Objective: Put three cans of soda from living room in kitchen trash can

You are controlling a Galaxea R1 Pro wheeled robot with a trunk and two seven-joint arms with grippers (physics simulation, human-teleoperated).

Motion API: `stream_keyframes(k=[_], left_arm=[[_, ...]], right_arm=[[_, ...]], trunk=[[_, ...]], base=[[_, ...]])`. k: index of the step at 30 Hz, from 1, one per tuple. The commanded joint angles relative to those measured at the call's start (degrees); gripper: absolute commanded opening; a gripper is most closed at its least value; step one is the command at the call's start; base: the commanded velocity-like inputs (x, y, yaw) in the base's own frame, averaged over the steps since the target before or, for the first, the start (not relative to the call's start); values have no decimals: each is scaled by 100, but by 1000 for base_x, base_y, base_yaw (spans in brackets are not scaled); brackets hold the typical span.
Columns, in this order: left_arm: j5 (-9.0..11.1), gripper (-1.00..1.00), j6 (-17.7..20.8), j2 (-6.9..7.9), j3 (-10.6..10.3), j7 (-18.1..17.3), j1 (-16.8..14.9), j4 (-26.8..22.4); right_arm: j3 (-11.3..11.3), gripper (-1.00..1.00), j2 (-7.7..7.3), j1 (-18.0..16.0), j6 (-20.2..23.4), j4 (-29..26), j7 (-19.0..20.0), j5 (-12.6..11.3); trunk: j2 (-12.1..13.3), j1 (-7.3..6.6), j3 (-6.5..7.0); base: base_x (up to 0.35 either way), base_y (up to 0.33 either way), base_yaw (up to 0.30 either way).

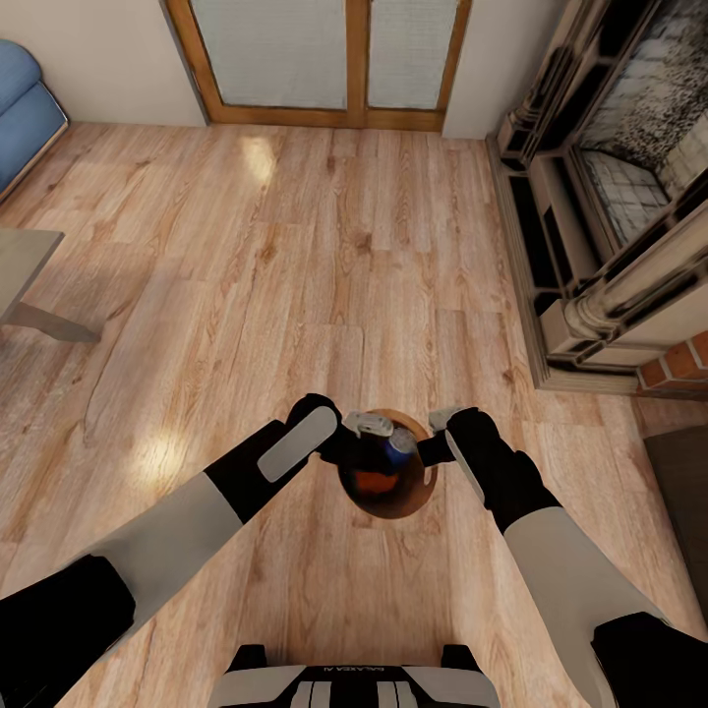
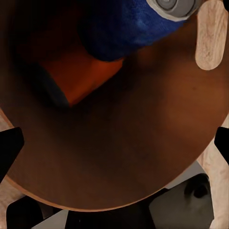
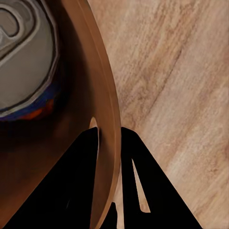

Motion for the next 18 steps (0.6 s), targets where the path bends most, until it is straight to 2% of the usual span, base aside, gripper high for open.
stream_keyframes(k=[1,9,11,13,14,17,18], left_arm=[[-380,100,114,49,-2,49,-1,186],[-394,100,114,97,2,30,1,48],[-397,100,114,144,34,39,19,-366],[-410,100,114,282,87,88,50,-816],[-439,100,114,461,145,165,65,-1124],[-471,100,49,825,324,325,79,-1626],[-483,100,-44,1110,523,399,101,-1922]], right_arm=[[4,-100,-4,0,9,2,46,-230],[3,-100,-7,1,9,2,46,-230],[3,-100,-8,2,9,2,46,-231],[3,-100,-8,2,9,2,46,-231],[3,-100,-8,2,9,2,46,-229],[0,-100,-10,2,9,1,46,-229],[-4,-100,-13,2,9,-2,46,-230]], trunk=[[0,-1,1],[0,-1,1],[0,-1,1],[0,-1,1],[0,-1,1],[0,-1,1],[0,-1,1]], base=[[0,0,0],[0,0,0],[0,0,0],[0,0,0],[0,0,0],[0,0,0],[0,0,0]])
